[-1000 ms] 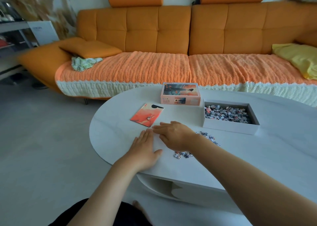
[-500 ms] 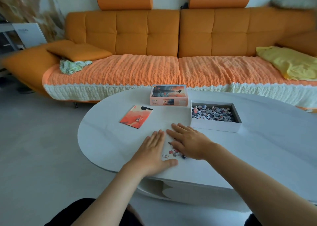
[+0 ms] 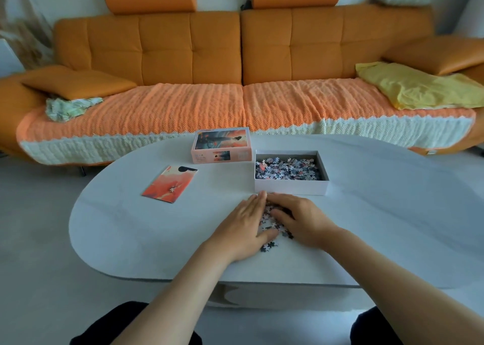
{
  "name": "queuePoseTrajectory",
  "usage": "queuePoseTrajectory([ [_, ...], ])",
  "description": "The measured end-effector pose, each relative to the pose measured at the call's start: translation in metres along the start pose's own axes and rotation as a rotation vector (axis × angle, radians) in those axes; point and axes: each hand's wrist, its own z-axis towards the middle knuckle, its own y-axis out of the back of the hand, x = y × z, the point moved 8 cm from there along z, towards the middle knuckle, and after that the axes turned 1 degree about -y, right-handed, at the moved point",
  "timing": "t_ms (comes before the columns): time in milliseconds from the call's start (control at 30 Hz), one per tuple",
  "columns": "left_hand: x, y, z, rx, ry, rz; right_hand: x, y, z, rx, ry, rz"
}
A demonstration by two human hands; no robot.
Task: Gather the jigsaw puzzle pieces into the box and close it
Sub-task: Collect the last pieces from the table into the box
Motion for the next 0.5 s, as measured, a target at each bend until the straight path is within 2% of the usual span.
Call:
queuePoseTrajectory([
  [200, -0.021, -0.005, 0.025, -0.036, -0.024, -0.281, -0.033, 0.031, 0.000, -0.168, -0.251, 0.188],
  [300, -0.026, 0.005, 0.031, -0.097, -0.005, -0.470, -0.040, 0.047, -0.002, -0.213, -0.264, 0.170],
  [400, -0.024, 0.024, 0.030, -0.128, -0.059, -0.285, -0.034, 0.054, -0.003, -0.134, -0.188, 0.021],
  [500, 0.005, 0.026, 0.027, -0.021, -0.018, -0.032, -0.029, 0.044, -0.006, 0.088, -0.136, -0.237],
])
